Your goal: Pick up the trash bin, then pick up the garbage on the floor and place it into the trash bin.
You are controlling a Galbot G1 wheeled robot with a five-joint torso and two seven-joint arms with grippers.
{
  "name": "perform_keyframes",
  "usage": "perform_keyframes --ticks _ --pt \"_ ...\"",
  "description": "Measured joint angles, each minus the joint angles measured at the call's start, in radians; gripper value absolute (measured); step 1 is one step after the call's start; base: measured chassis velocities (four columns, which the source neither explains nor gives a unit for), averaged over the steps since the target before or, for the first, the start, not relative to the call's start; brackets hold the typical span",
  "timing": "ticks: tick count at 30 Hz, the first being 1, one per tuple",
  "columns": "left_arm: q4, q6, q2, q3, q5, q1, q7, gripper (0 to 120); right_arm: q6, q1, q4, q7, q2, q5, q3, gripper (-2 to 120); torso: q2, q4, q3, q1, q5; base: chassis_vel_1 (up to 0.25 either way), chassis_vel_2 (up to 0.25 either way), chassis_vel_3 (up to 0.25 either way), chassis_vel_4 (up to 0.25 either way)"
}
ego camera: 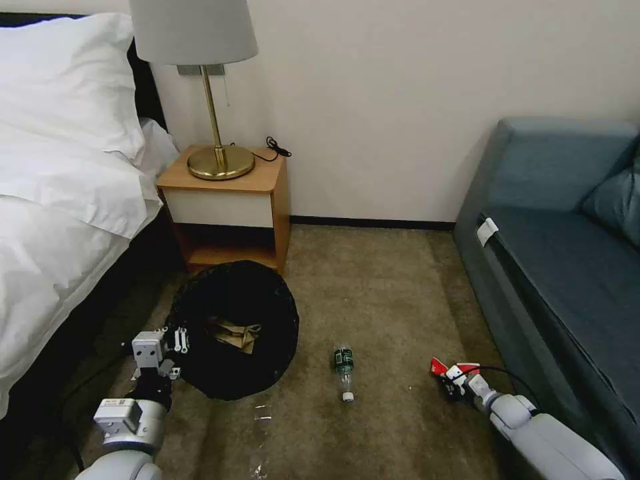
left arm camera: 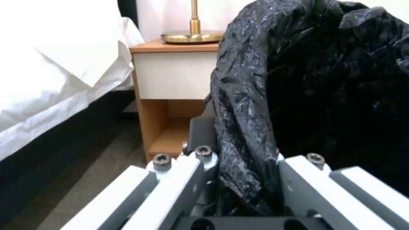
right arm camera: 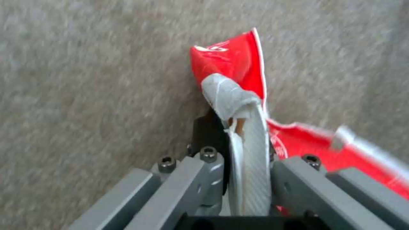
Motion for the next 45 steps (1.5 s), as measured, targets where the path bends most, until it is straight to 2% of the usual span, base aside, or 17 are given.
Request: perform_keyframes --ticks 9,15,23,27,35,37,41,45 --pt "0.009 -0.010 -0.005 0.004 0.010 0.003 0.004 4 0.007 -0.009 0.108 0.014 -0.039 0.019 0.027 1 0.000 0.0002 0.000 0.000 -0.0006 0.000 0.000 0.000 0.000" --pt "0.013 -0.011 0.002 0.005 0.010 -0.003 0.005 4 0.011 -0.070 0.231 0.020 -0.086 0.037 0.064 1 0.000 0.0000 0.000 0.000 -0.0005 0.000 0.000 0.000 0.000" --pt "0.037 -0.012 0.011 0.017 0.008 -0.017 0.005 4 0.112 -0.116 0.390 0.011 -0.151 0.005 0.131 1 0.001 -0.0001 0.000 0.000 -0.0007 0.000 0.000 0.000 0.000" --pt "0.054 -0.015 0.012 0.027 0.007 -0.034 0.005 4 0.119 -0.114 0.472 -0.002 -0.180 0.013 0.140 1 0.000 0.0001 0.000 0.000 -0.0008 0.000 0.000 0.000 0.000" --pt "0.128 -0.024 0.018 0.055 -0.008 -0.097 0.007 4 0.160 -0.082 0.668 -0.045 -0.214 0.028 0.145 1 0.001 0.0001 0.000 0.000 -0.0003 0.000 0.000 0.000 0.000" --pt "0.155 -0.025 0.014 0.074 -0.017 -0.128 0.007 4 0.147 -0.048 0.741 -0.057 -0.217 0.089 0.127 1 0.001 0.0001 0.000 0.000 -0.0010 0.000 0.000 0.000 0.000" --pt "0.180 -0.025 0.011 0.087 -0.020 -0.155 0.009 4 0.128 -0.006 0.789 -0.060 -0.215 0.148 0.094 1 0.000 0.0001 0.000 0.000 -0.0010 0.000 0.000 0.000 0.000" --pt "0.241 -0.023 0.026 0.111 -0.039 -0.214 0.011 4 0.087 0.091 0.878 -0.054 -0.206 0.247 -0.002 1 0.000 0.0002 0.000 0.000 -0.0009 0.000 0.000 0.000 0.000"
